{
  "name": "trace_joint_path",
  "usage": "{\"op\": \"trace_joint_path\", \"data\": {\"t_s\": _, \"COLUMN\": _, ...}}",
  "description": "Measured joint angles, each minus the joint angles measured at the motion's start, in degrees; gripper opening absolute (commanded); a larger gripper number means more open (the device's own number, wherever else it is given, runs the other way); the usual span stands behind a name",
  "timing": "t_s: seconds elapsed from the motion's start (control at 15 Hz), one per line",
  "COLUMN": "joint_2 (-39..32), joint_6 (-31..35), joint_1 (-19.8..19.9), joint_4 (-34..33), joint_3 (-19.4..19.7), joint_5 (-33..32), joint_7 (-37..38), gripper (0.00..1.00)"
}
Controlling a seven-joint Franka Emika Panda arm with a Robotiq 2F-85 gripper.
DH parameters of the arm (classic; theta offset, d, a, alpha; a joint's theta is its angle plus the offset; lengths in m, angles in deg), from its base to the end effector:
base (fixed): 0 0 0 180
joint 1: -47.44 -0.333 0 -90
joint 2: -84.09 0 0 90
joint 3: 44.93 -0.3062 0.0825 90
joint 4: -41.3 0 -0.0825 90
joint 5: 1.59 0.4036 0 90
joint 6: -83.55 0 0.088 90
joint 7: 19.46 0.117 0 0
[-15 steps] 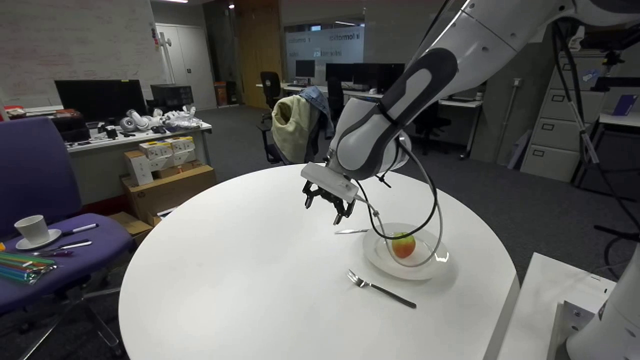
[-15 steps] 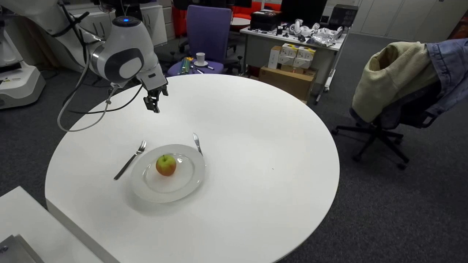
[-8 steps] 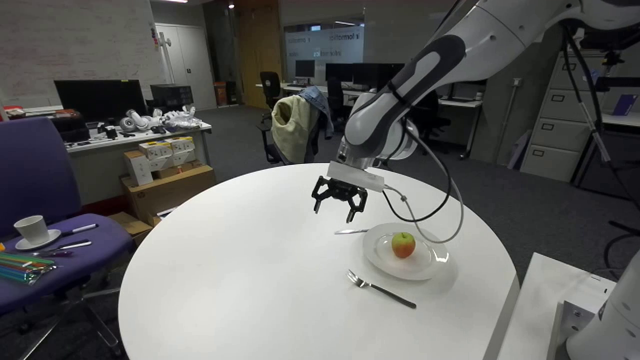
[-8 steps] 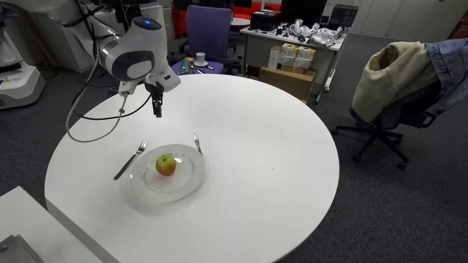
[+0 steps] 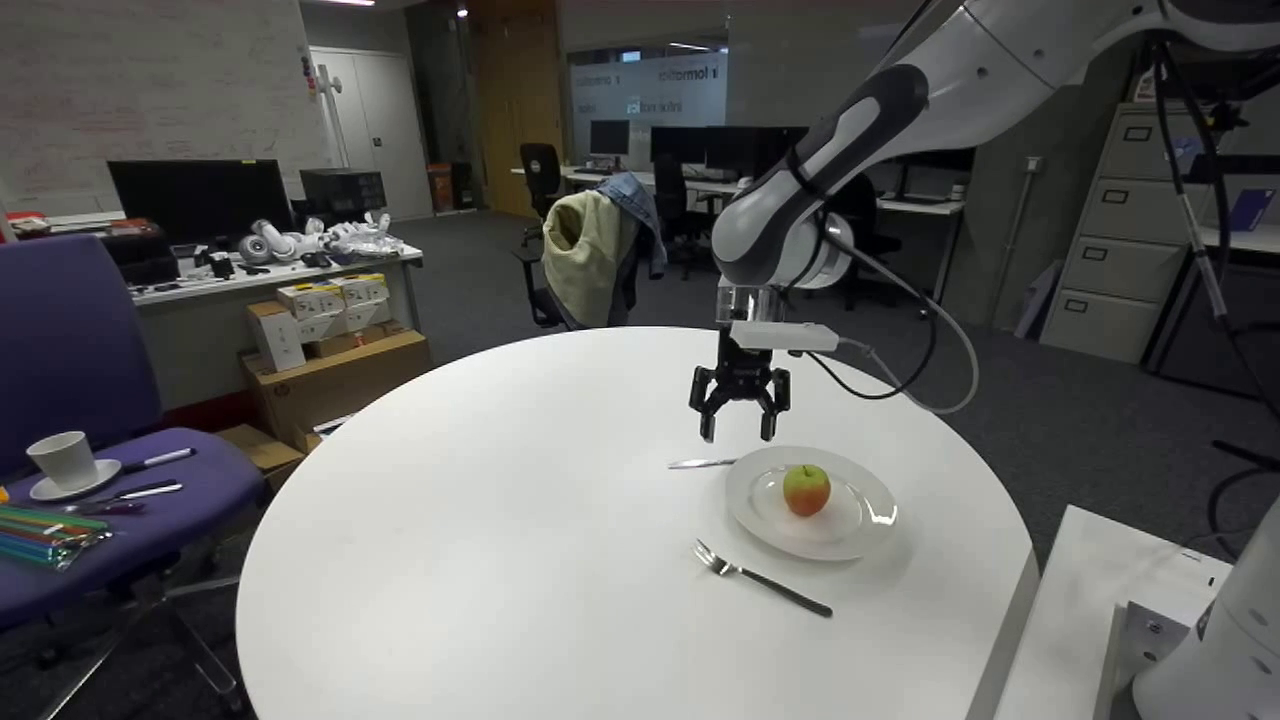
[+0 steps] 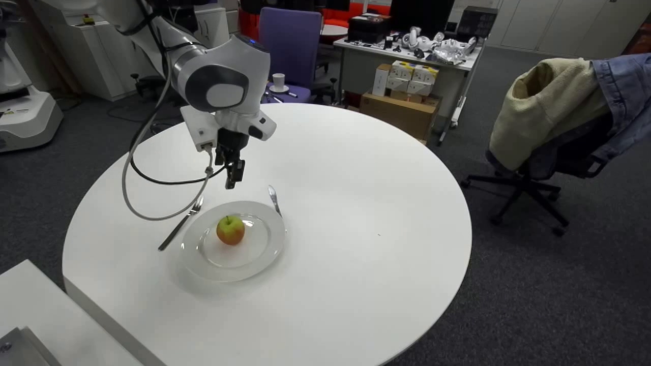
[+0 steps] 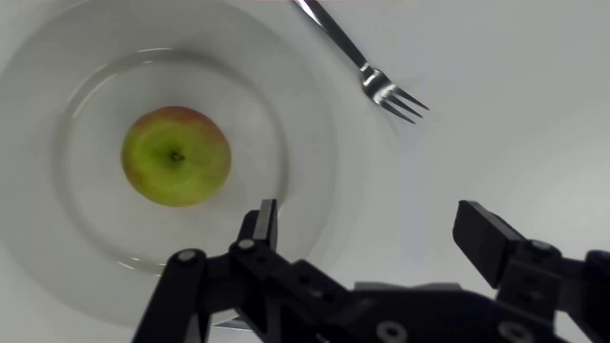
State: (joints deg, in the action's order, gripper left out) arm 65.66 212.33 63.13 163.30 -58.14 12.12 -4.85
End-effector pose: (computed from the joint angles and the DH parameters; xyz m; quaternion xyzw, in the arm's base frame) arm 0.5602 -0.0134 0.2125 -0.9603 0.2308 0.1114 0.1104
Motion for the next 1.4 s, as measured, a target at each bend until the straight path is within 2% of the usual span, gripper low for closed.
{"op": "trace_joint_path", "data": {"t_s": 0.2, "joint_2": 0.0, "joint_6": -5.7, "joint_1": -6.3, "joint_4": -2.0, "joint_3": 6.9, "joint_5": -7.6, "joint_7": -0.5, "gripper": 1.00}}
{"op": "trace_joint_path", "data": {"t_s": 0.4, "joint_2": 0.0, "joint_6": -7.4, "joint_1": -11.1, "joint_4": -3.3, "joint_3": 10.8, "joint_5": -16.2, "joint_7": -0.5, "gripper": 1.00}}
{"op": "trace_joint_path", "data": {"t_s": 0.47, "joint_2": -0.1, "joint_6": -7.4, "joint_1": -12.0, "joint_4": -3.3, "joint_3": 11.4, "joint_5": -16.3, "joint_7": -0.4, "gripper": 1.00}}
{"op": "trace_joint_path", "data": {"t_s": 0.87, "joint_2": -0.8, "joint_6": -7.3, "joint_1": -12.9, "joint_4": -3.3, "joint_3": 12.5, "joint_5": -16.6, "joint_7": -0.3, "gripper": 1.00}}
{"op": "trace_joint_path", "data": {"t_s": 1.2, "joint_2": -2.7, "joint_6": -7.3, "joint_1": -16.1, "joint_4": -4.0, "joint_3": 17.1, "joint_5": -26.1, "joint_7": 6.8, "gripper": 1.00}}
{"op": "trace_joint_path", "data": {"t_s": 1.4, "joint_2": -4.1, "joint_6": -7.2, "joint_1": -16.3, "joint_4": -5.5, "joint_3": 19.6, "joint_5": -28.7, "joint_7": 8.9, "gripper": 1.00}}
